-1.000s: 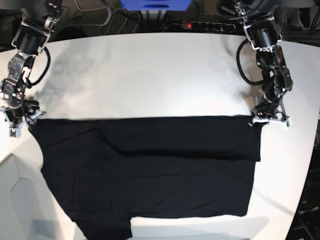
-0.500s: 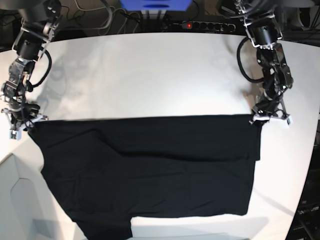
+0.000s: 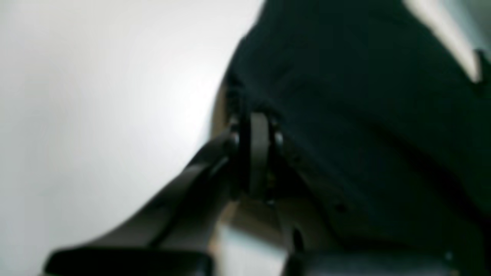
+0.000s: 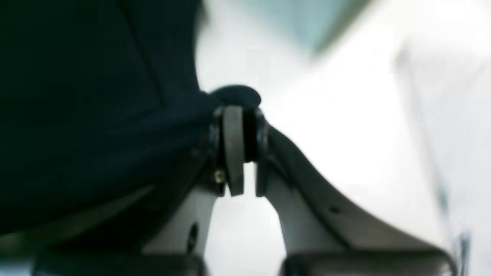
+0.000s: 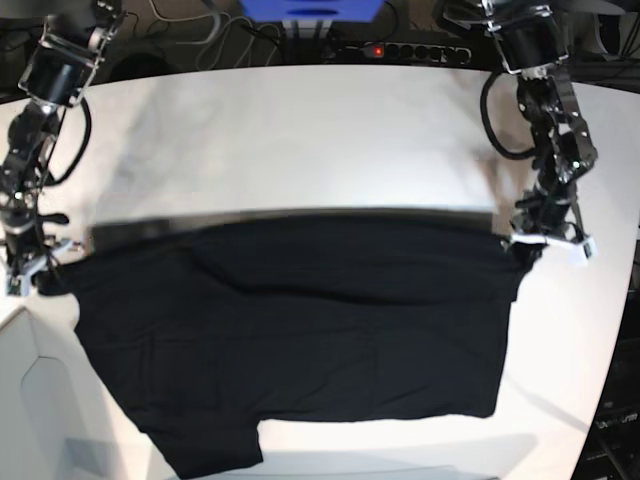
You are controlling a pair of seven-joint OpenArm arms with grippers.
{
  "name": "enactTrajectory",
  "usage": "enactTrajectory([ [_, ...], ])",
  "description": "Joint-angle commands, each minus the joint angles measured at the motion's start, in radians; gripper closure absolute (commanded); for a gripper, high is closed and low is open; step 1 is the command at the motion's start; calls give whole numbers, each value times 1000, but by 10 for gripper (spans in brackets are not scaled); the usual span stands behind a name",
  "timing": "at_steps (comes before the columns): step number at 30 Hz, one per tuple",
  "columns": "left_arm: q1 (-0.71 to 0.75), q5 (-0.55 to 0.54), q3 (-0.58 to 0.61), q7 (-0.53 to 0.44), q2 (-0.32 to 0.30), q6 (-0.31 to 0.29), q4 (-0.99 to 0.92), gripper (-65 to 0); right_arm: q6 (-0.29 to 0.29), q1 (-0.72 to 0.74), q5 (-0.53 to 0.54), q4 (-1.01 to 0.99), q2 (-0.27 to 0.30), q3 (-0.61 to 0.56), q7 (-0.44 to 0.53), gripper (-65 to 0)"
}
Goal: Fold the T-shirt properly
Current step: 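Release the folded edge and pull both grippers back toward the collar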
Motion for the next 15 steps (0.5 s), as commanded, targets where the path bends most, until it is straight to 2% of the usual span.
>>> enactTrajectory([
  [1,-8,-4,-22,-25,-31,-1,27,0,-5,10,1,34,26,7,19,0],
  [5,-55,-10,-61,-23,-45,-1,43,0,-5,85,-2,66,28,7,13,0],
  [12,-143,-1,-62,-23,-46,-1,35,0,-7,251,-2,64,29,-39,-104,0],
  [15,-189,-1,-64,27,-46,-1,36,0,-8,300,-2,67,28,-65,-134,0],
])
